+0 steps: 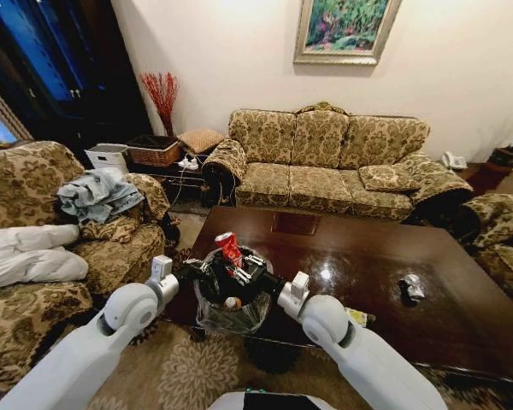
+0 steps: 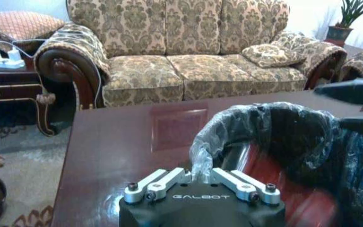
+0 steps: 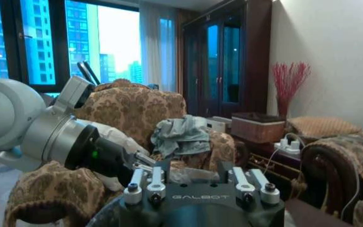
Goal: Move to the front of the table and place the trash on the table into the trash bin.
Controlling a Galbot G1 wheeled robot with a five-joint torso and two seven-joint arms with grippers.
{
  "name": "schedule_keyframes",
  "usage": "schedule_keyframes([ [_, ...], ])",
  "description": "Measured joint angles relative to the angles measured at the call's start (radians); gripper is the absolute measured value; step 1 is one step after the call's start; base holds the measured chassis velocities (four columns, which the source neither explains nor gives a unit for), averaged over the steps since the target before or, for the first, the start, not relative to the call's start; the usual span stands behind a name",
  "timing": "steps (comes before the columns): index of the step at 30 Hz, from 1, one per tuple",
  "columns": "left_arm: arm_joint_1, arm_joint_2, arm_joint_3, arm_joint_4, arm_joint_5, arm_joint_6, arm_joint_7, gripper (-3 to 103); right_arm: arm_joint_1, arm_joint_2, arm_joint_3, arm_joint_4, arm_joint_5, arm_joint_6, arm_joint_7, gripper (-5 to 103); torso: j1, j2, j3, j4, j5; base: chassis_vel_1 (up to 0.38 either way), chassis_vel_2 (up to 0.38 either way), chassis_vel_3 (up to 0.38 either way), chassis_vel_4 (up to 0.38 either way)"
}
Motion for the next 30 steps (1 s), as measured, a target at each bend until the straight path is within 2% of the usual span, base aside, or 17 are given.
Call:
schedule_keyframes([
  [1, 0.000, 0.000, 0.000, 0.000, 0.000, 0.000, 0.000, 4, 0.000, 0.000, 0.000, 0.000, 0.000, 0.000, 0.000, 45, 0.000, 0.000, 0.000, 0.0000, 0.0000, 0.000, 0.000, 0.000, 0.000],
  [5, -0.004, -0.004, -0.002, 0.004, 0.001, -0.002, 0.001, 4, -0.029, -0.032, 0.054, 0.040, 0.005, 0.005, -0.002, 67, 0.000, 0.000, 0.000, -0.0001, -0.0001, 0.000, 0.000, 0.000, 0.000],
  [7, -0.004, -0.006, -0.002, 0.004, 0.001, -0.002, 0.001, 4, -0.035, -0.034, 0.066, 0.049, 0.008, 0.007, 0.008, 67, 0.000, 0.000, 0.000, -0.0001, 0.0000, 0.000, 0.000, 0.000, 0.000],
  [8, -0.002, -0.014, -0.007, 0.004, 0.007, -0.004, 0.001, 4, -0.055, -0.036, 0.111, 0.076, 0.031, 0.010, 0.063, 79, 0.000, 0.000, 0.000, 0.0000, 0.0001, 0.000, 0.000, 0.000, 0.000],
  [9, 0.001, -0.019, -0.010, 0.004, 0.015, -0.006, 0.001, 4, -0.065, -0.038, 0.137, 0.090, 0.043, 0.009, 0.092, 79, 0.000, 0.000, 0.000, -0.0002, 0.0002, 0.000, 0.000, 0.000, 0.000],
  [10, 0.007, -0.027, -0.014, 0.003, 0.037, -0.012, 0.001, 4, -0.078, -0.043, 0.163, 0.105, 0.053, 0.005, 0.134, 84, 0.000, 0.000, 0.000, -0.0002, -0.0001, 0.000, 0.000, 0.000, 0.000],
  [11, 0.007, -0.027, -0.014, 0.003, 0.037, -0.012, 0.001, 4, -0.078, -0.043, 0.163, 0.105, 0.053, 0.005, 0.134, 84, 0.000, 0.000, 0.000, -0.0002, -0.0001, 0.000, 0.000, 0.000, 0.000],
  [13, 0.026, -0.058, -0.033, 0.001, 0.121, -0.033, 0.004, 4, -0.105, -0.054, 0.222, 0.105, 0.054, -0.009, 0.225, 94, 0.000, 0.000, 0.000, 0.0000, -0.0001, 0.000, 0.000, 0.000, 0.000],
  [15, 0.031, -0.071, -0.039, -0.001, 0.148, -0.039, 0.003, 4, -0.126, -0.058, 0.256, 0.089, 0.047, -0.018, 0.255, 98, 0.000, 0.000, 0.000, 0.0003, -0.0001, 0.000, 0.000, 0.000, 0.000],
  [17, 0.039, -0.097, -0.050, -0.009, 0.184, -0.047, 0.004, 4, -0.203, -0.048, 0.352, 0.045, 0.016, -0.041, 0.288, 100, 0.000, 0.000, 0.000, 0.0003, 0.0000, 0.000, 0.000, 0.000, 0.000],
  [18, 0.039, -0.097, -0.050, -0.009, 0.184, -0.047, 0.004, 4, -0.203, -0.048, 0.352, 0.045, 0.016, -0.041, 0.288, 100, 0.000, 0.000, 0.000, 0.0003, 0.0000, 0.000, 0.000, 0.000, 0.000],
  [20, 0.049, -0.117, -0.065, -0.024, 0.199, -0.055, 0.006, 4, -0.289, -0.017, 0.475, 0.020, 0.007, -0.100, 0.299, 100, 0.000, 0.000, 0.000, -0.0006, 0.0006, 0.000, 0.000, 0.000, 0.000],
  [21, 0.049, -0.117, -0.065, -0.024, 0.199, -0.055, 0.006, 4, -0.289, -0.017, 0.475, 0.020, 0.007, -0.100, 0.299, 100, 0.000, 0.000, 0.000, -0.0006, 0.0006, 0.000, 0.000, 0.000, 0.000],
  [24, 0.057, -0.134, -0.074, -0.035, 0.210, -0.068, 0.008, 4, -0.344, -0.001, 0.590, 0.007, 0.021, -0.144, 0.295, 100, 0.000, 0.000, 0.000, -0.0003, 0.0001, 0.000, 0.000, 0.000, 0.000],
  [30, 0.056, -0.153, -0.074, -0.049, 0.213, -0.071, 0.007, 4, -0.378, 0.000, 0.649, 0.015, 0.054, -0.193, 0.291, 100, 0.000, 0.000, 0.000, 0.0000, 0.0000, 0.000, 0.000, 0.000, 0.000],
])
